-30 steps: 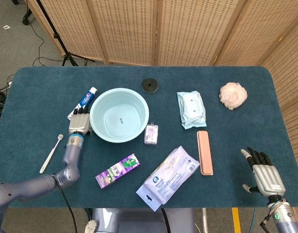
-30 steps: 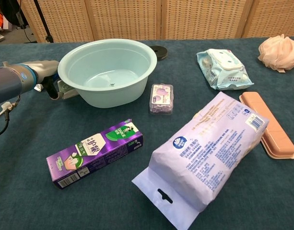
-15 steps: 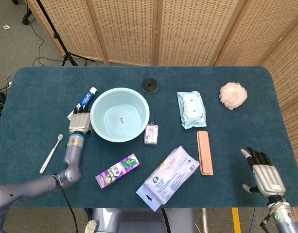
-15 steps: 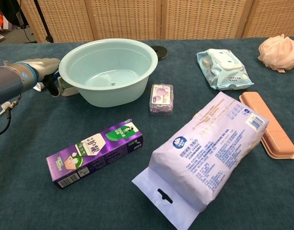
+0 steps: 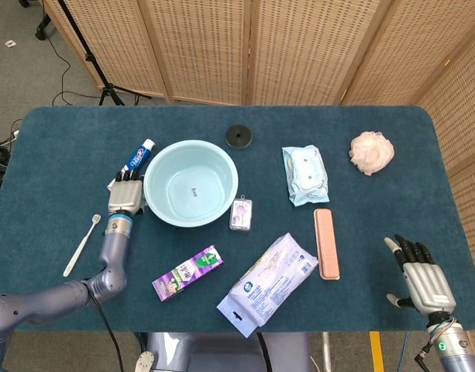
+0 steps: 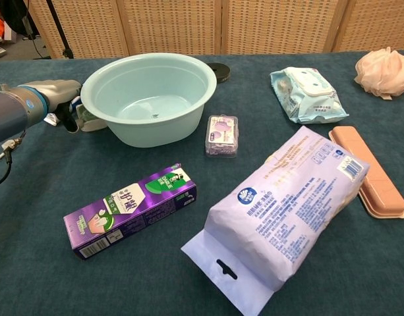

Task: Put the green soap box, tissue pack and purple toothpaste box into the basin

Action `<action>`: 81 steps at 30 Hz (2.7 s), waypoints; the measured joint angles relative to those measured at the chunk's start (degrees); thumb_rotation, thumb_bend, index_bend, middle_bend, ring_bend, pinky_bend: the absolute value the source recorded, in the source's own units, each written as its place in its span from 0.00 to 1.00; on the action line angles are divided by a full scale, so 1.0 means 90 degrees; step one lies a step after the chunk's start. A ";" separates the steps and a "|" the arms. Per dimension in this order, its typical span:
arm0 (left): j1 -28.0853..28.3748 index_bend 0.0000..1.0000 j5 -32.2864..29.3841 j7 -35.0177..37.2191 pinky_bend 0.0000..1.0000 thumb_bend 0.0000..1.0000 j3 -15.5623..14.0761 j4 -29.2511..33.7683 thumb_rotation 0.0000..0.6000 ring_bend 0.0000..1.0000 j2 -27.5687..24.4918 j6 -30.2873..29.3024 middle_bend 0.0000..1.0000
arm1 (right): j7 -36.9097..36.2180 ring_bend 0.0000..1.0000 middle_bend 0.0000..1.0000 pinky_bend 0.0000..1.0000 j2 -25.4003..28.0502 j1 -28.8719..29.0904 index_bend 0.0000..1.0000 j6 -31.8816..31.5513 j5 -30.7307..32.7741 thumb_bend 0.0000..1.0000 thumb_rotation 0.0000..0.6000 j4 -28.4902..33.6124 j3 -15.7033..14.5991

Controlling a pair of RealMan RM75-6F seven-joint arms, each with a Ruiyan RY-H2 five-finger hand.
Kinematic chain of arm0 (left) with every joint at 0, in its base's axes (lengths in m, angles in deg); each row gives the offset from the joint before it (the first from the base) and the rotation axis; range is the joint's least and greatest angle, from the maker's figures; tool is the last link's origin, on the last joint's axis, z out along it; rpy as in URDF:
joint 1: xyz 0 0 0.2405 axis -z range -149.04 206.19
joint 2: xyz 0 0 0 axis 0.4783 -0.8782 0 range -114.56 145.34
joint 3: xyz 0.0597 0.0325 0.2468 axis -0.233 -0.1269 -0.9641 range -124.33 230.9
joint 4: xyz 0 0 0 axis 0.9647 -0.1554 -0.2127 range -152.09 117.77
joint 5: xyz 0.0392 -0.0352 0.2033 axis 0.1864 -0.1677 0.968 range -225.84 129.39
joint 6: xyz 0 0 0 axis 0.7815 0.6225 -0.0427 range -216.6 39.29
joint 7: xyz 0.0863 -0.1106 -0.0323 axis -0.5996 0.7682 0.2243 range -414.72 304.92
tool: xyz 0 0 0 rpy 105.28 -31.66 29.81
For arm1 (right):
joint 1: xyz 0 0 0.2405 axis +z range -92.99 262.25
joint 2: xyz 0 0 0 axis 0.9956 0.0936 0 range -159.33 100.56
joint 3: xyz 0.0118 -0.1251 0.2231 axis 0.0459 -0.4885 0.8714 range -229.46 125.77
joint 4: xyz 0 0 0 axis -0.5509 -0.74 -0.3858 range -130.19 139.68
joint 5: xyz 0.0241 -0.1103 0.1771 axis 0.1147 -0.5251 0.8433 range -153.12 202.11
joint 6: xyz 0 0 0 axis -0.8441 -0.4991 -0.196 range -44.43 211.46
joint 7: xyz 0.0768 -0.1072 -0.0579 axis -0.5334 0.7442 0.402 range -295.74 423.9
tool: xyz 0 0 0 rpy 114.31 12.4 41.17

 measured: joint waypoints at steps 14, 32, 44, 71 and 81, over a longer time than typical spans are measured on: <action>-0.0083 0.92 -0.0038 -0.0187 0.02 0.55 0.0055 0.0651 1.00 0.00 -0.0469 -0.0261 0.02 | -0.0027 0.00 0.00 0.00 0.0066 -0.0032 0.00 -0.0103 -0.0111 0.16 1.00 0.0087 -0.0002; -0.0541 0.92 -0.0385 -0.0536 0.02 0.55 -0.0116 0.3158 1.00 0.00 -0.2465 -0.0963 0.02 | 0.0031 0.00 0.00 0.00 0.0242 -0.0186 0.00 -0.0595 -0.0594 0.16 1.00 0.0431 -0.0020; -0.0749 0.92 -0.0035 -0.0038 0.02 0.55 0.0016 0.4132 1.00 0.00 -0.3457 -0.1140 0.02 | 0.0136 0.00 0.00 0.00 0.0266 -0.0224 0.00 -0.0652 -0.0721 0.16 1.00 0.0544 -0.0053; 0.0600 0.34 0.0433 -0.0290 0.02 0.39 0.0373 0.3085 1.00 0.00 -0.1149 -0.1425 0.00 | -0.0875 0.00 0.00 0.00 0.0581 -0.0272 0.00 -0.0457 -0.0416 0.16 1.00 0.0342 0.0032; 0.0657 0.09 0.0317 -0.0295 0.00 0.29 0.0259 0.2854 1.00 0.00 -0.1020 -0.1198 0.00 | -0.0733 0.00 0.00 0.00 0.0747 -0.0442 0.00 -0.0693 -0.0443 0.16 1.00 0.0459 -0.0020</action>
